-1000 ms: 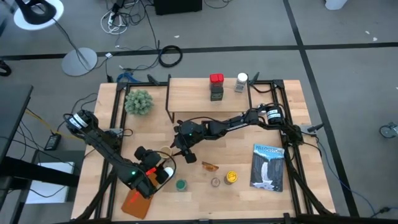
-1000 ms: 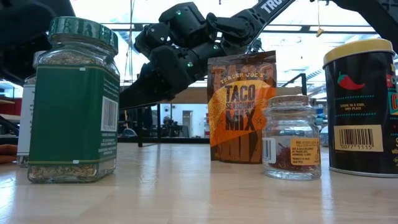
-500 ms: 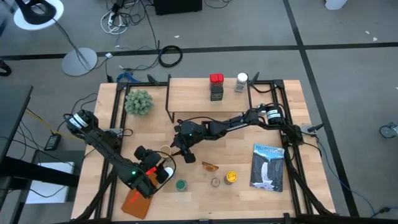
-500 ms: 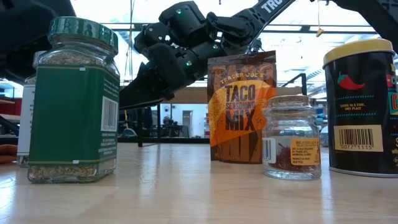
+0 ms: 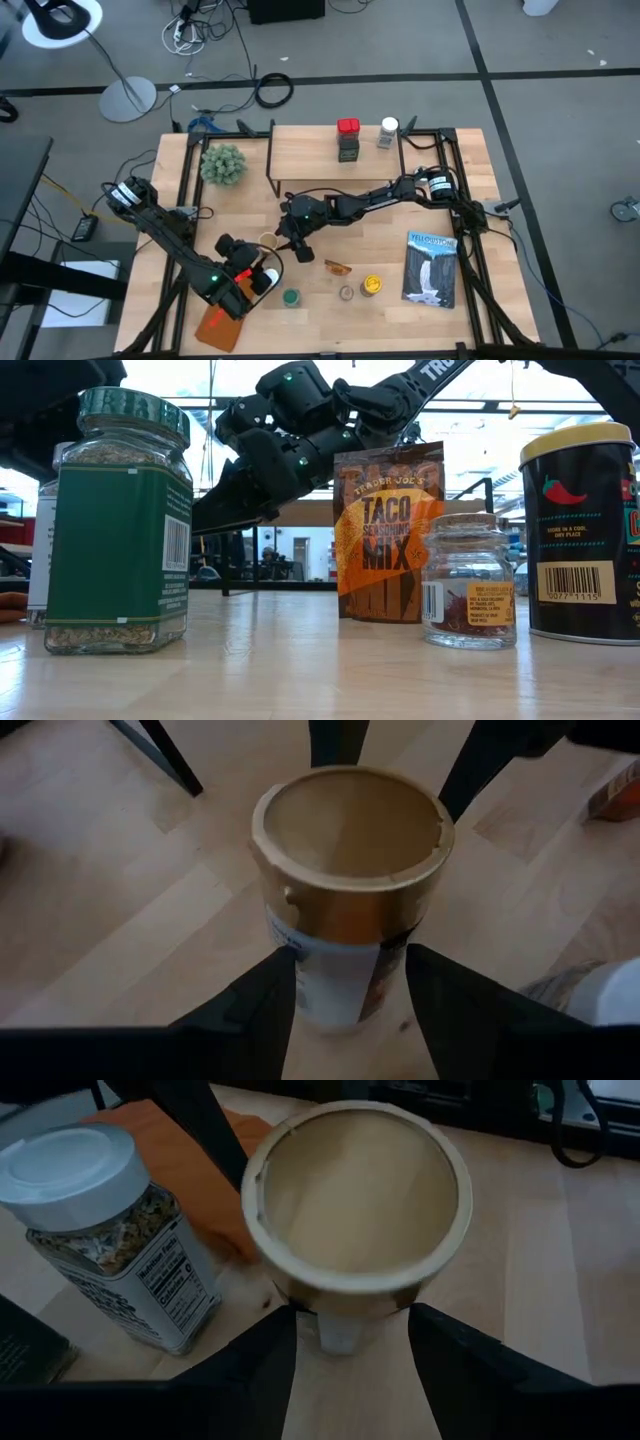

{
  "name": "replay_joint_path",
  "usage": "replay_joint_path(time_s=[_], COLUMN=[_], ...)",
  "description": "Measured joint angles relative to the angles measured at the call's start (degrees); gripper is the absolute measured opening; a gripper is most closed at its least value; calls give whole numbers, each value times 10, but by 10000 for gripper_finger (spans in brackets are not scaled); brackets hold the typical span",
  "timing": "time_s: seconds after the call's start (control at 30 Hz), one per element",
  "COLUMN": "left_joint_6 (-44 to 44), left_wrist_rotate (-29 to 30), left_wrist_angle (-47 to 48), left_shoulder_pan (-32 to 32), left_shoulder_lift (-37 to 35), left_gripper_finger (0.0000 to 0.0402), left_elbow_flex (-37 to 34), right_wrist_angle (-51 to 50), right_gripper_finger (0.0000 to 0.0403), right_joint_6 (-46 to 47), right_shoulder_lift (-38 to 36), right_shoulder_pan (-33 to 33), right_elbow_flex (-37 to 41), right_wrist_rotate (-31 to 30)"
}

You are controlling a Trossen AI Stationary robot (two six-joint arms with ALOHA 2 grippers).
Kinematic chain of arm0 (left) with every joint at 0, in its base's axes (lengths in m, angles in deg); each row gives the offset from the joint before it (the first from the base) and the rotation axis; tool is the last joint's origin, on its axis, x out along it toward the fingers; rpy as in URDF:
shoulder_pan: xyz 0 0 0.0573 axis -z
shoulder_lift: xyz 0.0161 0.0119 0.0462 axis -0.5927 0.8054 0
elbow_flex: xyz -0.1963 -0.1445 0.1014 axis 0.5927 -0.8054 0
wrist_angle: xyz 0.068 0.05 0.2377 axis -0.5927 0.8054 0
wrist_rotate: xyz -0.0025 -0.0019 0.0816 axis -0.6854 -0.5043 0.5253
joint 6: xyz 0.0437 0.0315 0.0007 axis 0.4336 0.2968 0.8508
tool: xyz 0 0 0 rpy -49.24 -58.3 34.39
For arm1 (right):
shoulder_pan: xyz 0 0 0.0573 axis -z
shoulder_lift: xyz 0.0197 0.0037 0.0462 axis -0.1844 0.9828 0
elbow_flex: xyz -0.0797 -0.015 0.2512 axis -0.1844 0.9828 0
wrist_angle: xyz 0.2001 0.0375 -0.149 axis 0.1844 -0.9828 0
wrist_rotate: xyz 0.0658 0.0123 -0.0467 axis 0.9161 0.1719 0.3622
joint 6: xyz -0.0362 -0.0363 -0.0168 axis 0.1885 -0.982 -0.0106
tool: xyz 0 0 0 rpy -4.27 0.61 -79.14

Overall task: Shelf spices
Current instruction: Put the golden seasoning bottle on the shelf

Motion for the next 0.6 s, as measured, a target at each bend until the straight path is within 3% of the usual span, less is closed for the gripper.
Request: replay_joint_path(time_s=[0.6], left_joint_6=[32], left_wrist_rotate=[-7], left_wrist_angle=[138], left_shoulder_pan=[-34], left_shoulder_lift=[-1], left_gripper_finger=[192], left_elbow_flex=[93], right_wrist_angle=[-42], right_gripper_finger=[192], right_joint_6=[-1], right_shoulder_lift=[-73], right_shoulder_pan=[10], right_elbow_flex=[-1], right_wrist_rotate=[-10])
